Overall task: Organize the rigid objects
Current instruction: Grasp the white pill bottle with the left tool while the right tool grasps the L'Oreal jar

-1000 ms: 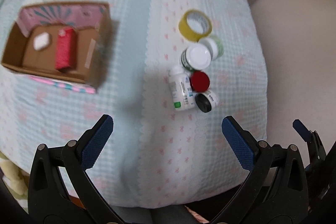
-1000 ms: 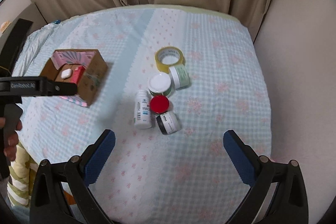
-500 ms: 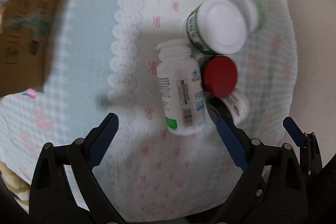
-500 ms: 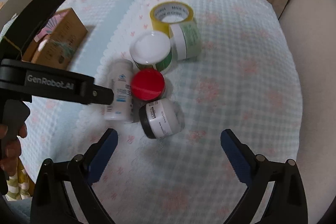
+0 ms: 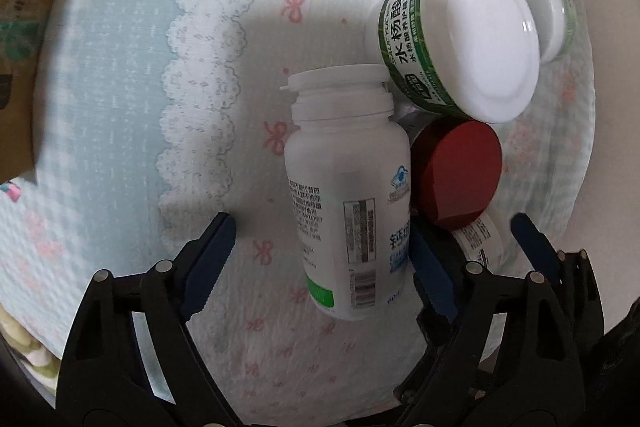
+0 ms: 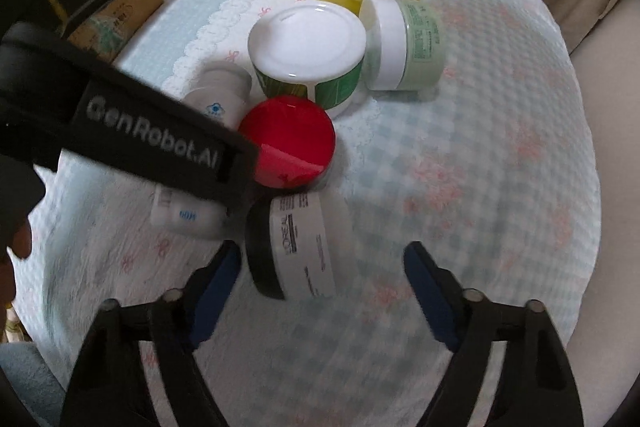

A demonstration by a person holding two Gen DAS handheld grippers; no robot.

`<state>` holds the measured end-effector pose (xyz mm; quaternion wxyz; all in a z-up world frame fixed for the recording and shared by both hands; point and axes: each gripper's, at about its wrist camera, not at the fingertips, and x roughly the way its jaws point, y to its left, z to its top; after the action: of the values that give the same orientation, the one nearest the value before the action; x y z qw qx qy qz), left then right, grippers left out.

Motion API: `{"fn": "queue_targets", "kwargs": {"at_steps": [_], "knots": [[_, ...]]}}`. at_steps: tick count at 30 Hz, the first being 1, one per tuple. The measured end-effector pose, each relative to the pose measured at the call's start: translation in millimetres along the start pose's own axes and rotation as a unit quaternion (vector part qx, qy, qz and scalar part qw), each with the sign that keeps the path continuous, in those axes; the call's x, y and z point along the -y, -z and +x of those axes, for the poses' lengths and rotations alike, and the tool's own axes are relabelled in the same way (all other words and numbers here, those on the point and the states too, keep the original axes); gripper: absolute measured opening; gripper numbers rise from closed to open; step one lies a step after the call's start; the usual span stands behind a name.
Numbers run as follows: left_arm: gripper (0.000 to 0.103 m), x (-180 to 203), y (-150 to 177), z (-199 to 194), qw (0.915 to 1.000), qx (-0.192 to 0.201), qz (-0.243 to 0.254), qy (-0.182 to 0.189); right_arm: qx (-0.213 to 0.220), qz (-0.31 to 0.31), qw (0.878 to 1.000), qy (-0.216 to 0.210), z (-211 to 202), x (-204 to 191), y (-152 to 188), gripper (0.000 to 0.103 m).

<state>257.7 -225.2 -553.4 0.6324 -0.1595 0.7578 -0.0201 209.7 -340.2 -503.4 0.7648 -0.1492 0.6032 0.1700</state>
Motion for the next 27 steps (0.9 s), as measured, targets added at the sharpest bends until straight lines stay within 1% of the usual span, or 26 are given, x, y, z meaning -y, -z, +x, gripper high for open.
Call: {"fn": "queue_targets", "kwargs": {"at_steps": [2, 4, 5, 6, 7, 9, 11, 13, 19, 22, 27], "knots": [[0.084, 6, -2, 4, 1.0000, 0.003, 0.004, -0.003, -0.001, 0.001, 1.000, -0.007, 5, 0, -3, 0.068], [0.084, 10, -2, 7, 0.9999, 0.007, 0.011, -0.006, -0.002, -0.005, 1.000, -0.016, 9, -2, -5, 0.059], [0.083, 12, -1, 8, 0.9998, 0.009, 0.015, -0.007, -0.002, -0.009, 1.000, -0.021, 11, -4, -5, 0.056], [0.082, 15, -2, 10, 0.9998, 0.011, 0.018, -0.008, -0.002, -0.012, 1.000, -0.027, 12, -5, -5, 0.049], [0.078, 17, -1, 10, 0.9997, 0.013, 0.021, -0.008, -0.002, -0.015, 0.999, -0.028, 13, -7, -6, 0.047], [0.070, 21, -1, 10, 0.9995, 0.015, 0.026, -0.008, 0.001, -0.014, 0.999, -0.029, 12, -7, -5, 0.047], [0.056, 25, -1, 9, 0.9993, 0.017, 0.033, -0.005, 0.002, -0.012, 0.999, -0.033, 11, -6, -4, 0.047], [0.048, 26, -2, 7, 0.9993, 0.018, 0.033, 0.005, 0.001, -0.009, 0.999, -0.036, 11, -4, -5, 0.047], [0.047, 20, -3, 1, 0.9990, 0.023, 0.034, 0.015, -0.001, -0.015, 0.999, -0.032, 9, -9, -8, 0.047], [0.047, 10, 4, -3, 0.9987, 0.030, 0.038, 0.016, -0.001, -0.010, 0.999, -0.034, 7, -4, -4, 0.047], [0.047, 0, 2, -21, 0.9980, 0.044, 0.041, 0.019, 0.000, -0.004, 1.000, -0.030, 4, -1, -13, 0.047]]}}
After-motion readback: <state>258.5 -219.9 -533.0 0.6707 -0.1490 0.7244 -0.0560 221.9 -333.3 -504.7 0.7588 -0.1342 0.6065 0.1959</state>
